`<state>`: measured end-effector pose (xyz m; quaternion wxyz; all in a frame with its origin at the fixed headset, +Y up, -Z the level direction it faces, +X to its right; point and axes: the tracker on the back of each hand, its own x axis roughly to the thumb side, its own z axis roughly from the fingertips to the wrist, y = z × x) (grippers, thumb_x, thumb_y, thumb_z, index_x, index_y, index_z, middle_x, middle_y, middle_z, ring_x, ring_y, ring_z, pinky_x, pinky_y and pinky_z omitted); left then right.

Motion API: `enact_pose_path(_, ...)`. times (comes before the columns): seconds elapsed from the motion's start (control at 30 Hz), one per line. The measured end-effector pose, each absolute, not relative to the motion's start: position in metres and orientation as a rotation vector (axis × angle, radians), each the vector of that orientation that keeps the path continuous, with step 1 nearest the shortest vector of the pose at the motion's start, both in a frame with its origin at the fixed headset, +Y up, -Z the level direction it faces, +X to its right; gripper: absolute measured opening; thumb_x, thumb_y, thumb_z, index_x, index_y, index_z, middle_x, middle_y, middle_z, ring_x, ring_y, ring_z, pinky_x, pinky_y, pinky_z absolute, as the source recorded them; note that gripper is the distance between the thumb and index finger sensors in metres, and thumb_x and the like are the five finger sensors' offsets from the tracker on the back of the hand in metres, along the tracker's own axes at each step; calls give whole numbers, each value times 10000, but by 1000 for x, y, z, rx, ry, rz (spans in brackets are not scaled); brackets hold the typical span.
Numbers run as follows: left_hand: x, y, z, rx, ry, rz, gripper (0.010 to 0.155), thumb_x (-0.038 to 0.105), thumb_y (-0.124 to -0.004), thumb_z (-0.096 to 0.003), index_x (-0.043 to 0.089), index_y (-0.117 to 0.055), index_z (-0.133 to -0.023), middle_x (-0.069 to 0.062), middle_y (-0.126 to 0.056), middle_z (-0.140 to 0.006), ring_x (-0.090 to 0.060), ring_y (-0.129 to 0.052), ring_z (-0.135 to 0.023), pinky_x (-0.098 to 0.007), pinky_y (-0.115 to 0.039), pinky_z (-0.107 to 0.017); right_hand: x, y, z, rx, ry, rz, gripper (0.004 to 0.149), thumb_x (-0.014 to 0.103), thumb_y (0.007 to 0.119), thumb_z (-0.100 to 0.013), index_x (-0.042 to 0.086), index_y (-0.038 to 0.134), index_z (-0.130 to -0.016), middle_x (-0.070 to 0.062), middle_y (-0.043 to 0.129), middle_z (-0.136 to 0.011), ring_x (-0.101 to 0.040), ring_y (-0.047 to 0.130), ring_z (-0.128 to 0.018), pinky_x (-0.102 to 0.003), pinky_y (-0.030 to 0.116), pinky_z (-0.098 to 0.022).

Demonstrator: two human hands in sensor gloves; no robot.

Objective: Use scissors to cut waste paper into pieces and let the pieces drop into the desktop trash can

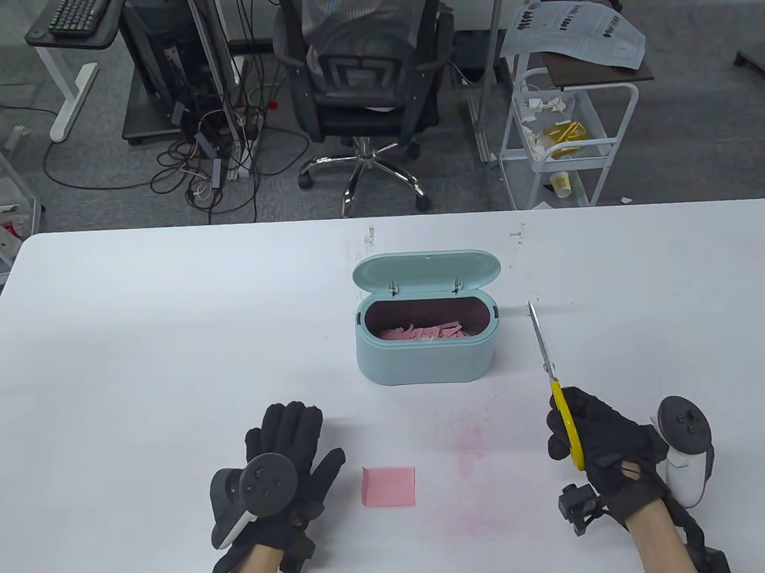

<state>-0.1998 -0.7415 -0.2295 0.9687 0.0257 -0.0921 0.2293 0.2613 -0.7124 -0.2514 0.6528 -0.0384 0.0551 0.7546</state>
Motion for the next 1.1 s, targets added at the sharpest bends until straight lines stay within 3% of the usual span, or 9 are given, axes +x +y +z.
enact_pose_path(0.13,-199,-742,-229,45,-185,452,799,695,-576,-480,226,-573,-1127,-139,-538,-1215,-424,-447,-1142,-633,-354,-765,240,-693,-261,121,132,1660,705,510,799,-348,88,595,-875,-10,882,-699,-171,1121,-398,-536,774,-561)
enact_pose_path(0.2,-198,-743,-230,38,-186,447,797,692,-579,-480,222,-580,-1124,-139,-548,-1211,-426,-460,-1137,-620,-371,-770,236,-688,-266,160,63,1663,703,488,818,-339,97,599,-880,-16,901,-676,-199,1119,-385,-571,758,-552)
enact_pose_path(0.3,-197,-743,-229,27,-182,437,796,690,-585,-478,213,-600,-1116,-146,-580,-1199,-432,-497,-1126,-611,-403,-773,233,-697,-269,255,-14,1735,701,523,809,-347,163,567,-897,38,880,-675,-133,1093,-394,-569,759,-560)
enact_pose_path(0.47,-195,-745,-229,7,-171,419,786,690,-595,-477,200,-659,-1088,-155,-666,-1159,-442,-586,-1092,-610,-455,-764,236,-725,-265,208,-2,1586,702,492,843,-349,191,542,-907,28,852,-692,-158,1043,-402,-604,751,-539)
enact_pose_path(0.8,-158,-747,-225,-70,-143,202,743,735,-657,-438,205,-873,-912,-133,-939,-908,-406,-884,-846,-598,-630,-698,247,-731,-261,173,-44,1643,699,509,838,-346,198,549,-901,47,856,-685,-144,1048,-397,-584,762,-539)
enact_pose_path(1.0,-133,-755,-226,-177,-131,57,780,782,-685,-408,204,-849,-905,-132,-915,-864,-404,-880,-793,-613,-655,-670,243,-733,-260,183,-30,1673,700,509,838,-345,193,550,-899,44,857,-683,-146,1048,-395,-583,763,-537)
enact_pose_path(1.1,-129,-756,-229,-197,-104,25,736,744,-772,-396,217,-824,-907,-112,-906,-838,-383,-872,-780,-610,-648,-678,240,-733,-259,186,-27,1683,700,510,839,-343,192,554,-898,43,859,-682,-147,1050,-396,-583,761,-538)
